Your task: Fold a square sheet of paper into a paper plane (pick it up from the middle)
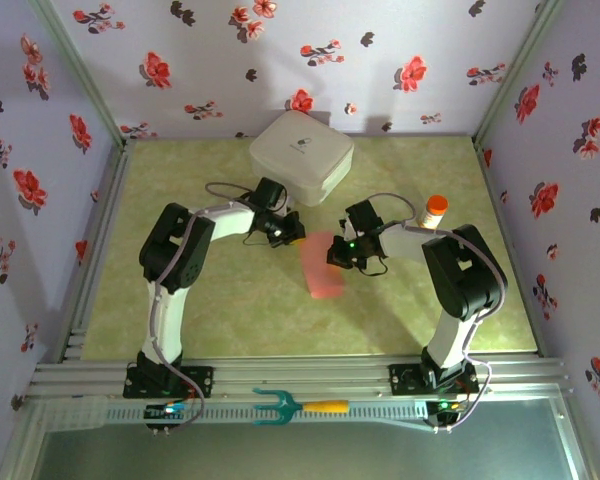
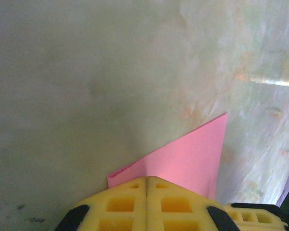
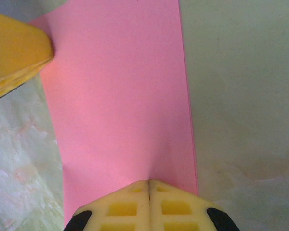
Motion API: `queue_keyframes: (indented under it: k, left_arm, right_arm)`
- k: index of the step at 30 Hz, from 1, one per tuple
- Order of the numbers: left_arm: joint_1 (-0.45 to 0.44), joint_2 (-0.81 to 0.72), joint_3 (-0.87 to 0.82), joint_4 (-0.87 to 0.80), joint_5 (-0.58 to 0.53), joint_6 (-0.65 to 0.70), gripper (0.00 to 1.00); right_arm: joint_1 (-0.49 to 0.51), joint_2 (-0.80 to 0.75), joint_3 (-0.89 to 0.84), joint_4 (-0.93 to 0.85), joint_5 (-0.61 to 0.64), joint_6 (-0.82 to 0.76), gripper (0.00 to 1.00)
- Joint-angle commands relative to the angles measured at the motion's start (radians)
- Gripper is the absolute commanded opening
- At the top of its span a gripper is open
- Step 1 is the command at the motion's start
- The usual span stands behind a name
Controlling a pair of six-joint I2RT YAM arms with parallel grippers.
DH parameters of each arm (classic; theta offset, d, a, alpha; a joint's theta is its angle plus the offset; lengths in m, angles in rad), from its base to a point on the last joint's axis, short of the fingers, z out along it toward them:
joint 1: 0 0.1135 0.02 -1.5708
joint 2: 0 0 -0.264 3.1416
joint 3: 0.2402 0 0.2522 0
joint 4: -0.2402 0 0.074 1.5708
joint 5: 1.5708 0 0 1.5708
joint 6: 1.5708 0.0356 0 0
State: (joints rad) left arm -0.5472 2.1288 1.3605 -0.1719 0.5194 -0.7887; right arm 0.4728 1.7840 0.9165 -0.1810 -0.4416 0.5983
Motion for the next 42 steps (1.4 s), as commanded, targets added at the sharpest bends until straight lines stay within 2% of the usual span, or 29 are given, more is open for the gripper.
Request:
queue_keyframes:
  k: [1,6,14,25,31,37,42]
  left_arm:
    - [0.03,0.017,0.016,-0.015,-0.108,-0.021,0.0]
    - [0.033,0.018,0.024,-0.029,-0.119,-0.027,0.0]
    - [0.019,-0.015,0.034,-0.076,-0.222,-0.055,0.0]
    - [-0.005,0.002,0.129,-0.162,-0.251,-0.039,0.0]
    - [-0.034,-0.115,0.093,-0.174,-0.292,-0.01,0.0]
    - [-0.082,-0.22,-0.009,-0.118,-0.162,0.044,0.0]
    - [-0.117,-0.232,-0.148,0.019,0.018,-0.012,0.0]
  right_arm:
    - [-0.003,0.026,-0.047,-0.095,0.076,0.009,0.0]
    - [-0.003,0.023,-0.051,-0.089,0.075,0.014,0.0]
    - [-0.003,0.02,-0.054,-0.087,0.076,0.016,0.0]
    - [-0.003,0.017,-0.057,-0.083,0.076,0.024,0.0]
    - [-0.002,0.011,-0.062,-0.068,0.083,0.052,0.0]
    - [-0.003,0.004,-0.076,-0.046,0.094,0.084,0.0]
    - [-0.003,0.002,-0.077,-0.046,0.095,0.081,0.0]
